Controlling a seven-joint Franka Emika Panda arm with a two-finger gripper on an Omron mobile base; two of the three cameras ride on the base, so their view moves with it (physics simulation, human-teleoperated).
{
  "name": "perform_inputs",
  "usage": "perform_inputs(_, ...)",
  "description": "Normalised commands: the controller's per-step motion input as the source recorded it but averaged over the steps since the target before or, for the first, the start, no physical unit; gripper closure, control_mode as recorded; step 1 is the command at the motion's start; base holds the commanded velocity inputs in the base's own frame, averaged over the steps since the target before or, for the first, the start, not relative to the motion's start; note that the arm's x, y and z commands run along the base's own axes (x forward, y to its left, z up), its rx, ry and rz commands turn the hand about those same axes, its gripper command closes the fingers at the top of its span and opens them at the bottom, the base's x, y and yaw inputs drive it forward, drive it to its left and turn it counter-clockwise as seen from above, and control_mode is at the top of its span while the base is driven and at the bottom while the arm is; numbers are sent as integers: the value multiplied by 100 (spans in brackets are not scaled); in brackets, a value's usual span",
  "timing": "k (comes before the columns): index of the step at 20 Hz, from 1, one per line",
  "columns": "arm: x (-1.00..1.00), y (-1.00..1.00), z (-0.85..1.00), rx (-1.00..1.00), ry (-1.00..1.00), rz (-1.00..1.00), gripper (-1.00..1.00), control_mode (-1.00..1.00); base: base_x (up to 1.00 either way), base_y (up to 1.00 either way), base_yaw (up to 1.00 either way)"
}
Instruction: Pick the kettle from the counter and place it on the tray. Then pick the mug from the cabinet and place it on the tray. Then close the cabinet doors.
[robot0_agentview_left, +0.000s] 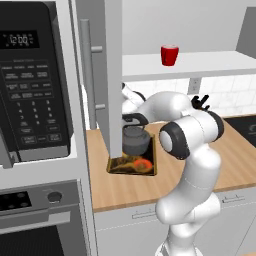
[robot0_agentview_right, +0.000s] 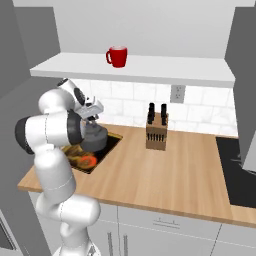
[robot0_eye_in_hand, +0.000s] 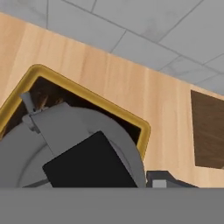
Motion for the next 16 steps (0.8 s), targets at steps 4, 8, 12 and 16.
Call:
perform_inputs(4, -4, 36, -35, 0, 0, 0, -100, -100, 0, 0, 0)
perform_inputs(8, -2, 10, -36, 0, -1, -1, -100, -100, 0, 0, 0)
perform_inputs(12, -22, 7, -36, 0, -9, 0, -100, -100, 0, 0, 0)
perform_inputs(16, -27, 11, -27, 0, -15, 0, -100, -100, 0, 0, 0)
